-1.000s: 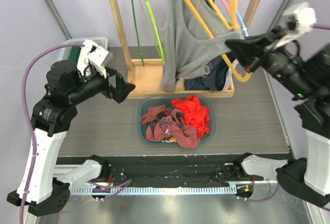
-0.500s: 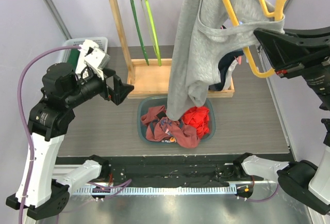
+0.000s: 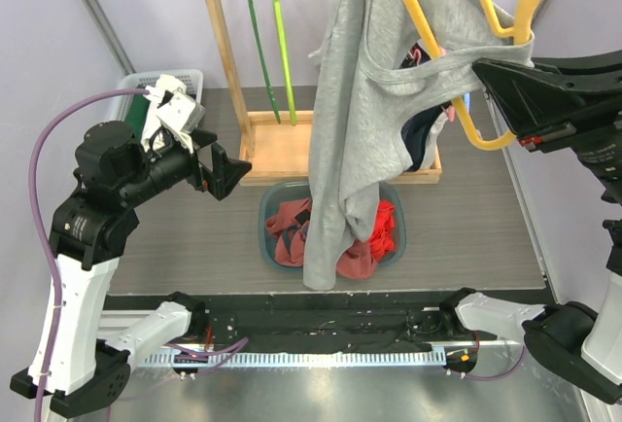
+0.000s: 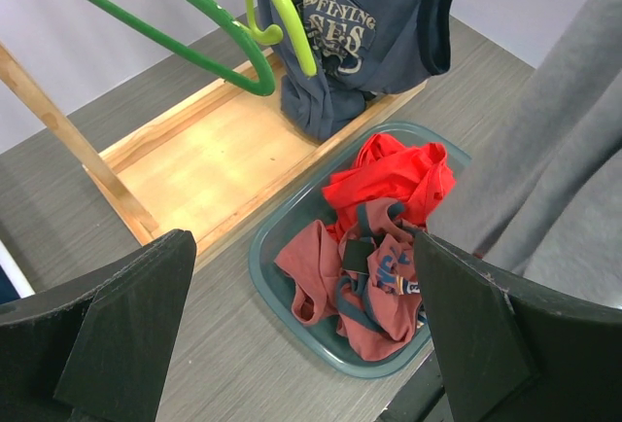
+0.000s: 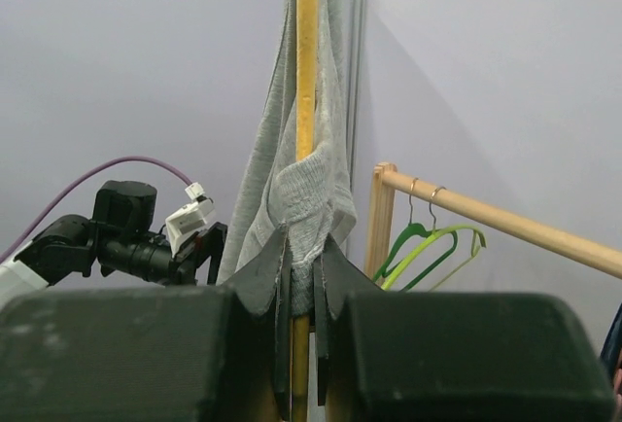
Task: Remove the tank top from the hanger
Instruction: Pick up the hanger from the clothesline.
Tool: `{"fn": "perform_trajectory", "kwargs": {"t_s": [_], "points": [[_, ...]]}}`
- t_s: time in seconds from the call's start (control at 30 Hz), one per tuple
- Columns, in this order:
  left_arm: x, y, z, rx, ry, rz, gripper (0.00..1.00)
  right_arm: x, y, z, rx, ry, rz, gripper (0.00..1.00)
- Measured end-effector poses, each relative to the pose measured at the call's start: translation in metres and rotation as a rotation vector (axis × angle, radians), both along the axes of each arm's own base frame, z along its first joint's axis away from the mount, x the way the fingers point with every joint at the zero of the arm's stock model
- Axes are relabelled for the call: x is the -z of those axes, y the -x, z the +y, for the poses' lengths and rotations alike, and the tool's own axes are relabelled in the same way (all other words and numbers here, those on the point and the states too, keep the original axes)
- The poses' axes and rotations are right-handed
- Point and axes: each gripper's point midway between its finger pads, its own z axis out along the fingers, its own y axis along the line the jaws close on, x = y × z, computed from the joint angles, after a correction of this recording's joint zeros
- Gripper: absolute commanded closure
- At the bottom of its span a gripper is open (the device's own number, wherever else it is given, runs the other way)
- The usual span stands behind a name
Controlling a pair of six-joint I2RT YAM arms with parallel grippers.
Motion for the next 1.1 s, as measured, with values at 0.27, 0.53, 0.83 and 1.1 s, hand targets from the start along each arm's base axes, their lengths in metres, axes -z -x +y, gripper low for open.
{"fn": "perform_trajectory", "kwargs": {"t_s": [0.27,0.53,0.83,1.1], "points": [[0.0,0.0,0.0,0.002,0.0,0.0,0.0,0.006,-0.036,0.021,0.001,0.032,0.045,0.99],[0.0,0.0,0.0,0.002,-0.003,-0.002,0.0,0.029,-0.073,0.043,-0.003,0.086,0.117,0.99],[0.0,0.0,-0.001,0.006,-0.004,0.001,0.0,0.078,-0.051,0.047,-0.084,0.183,0.195,0.99],[-0.011,0.006,-0.002,0.032,-0.007,-0.025,0.0,0.124,-0.02,0.031,-0.091,0.253,0.262,0.99]]}}
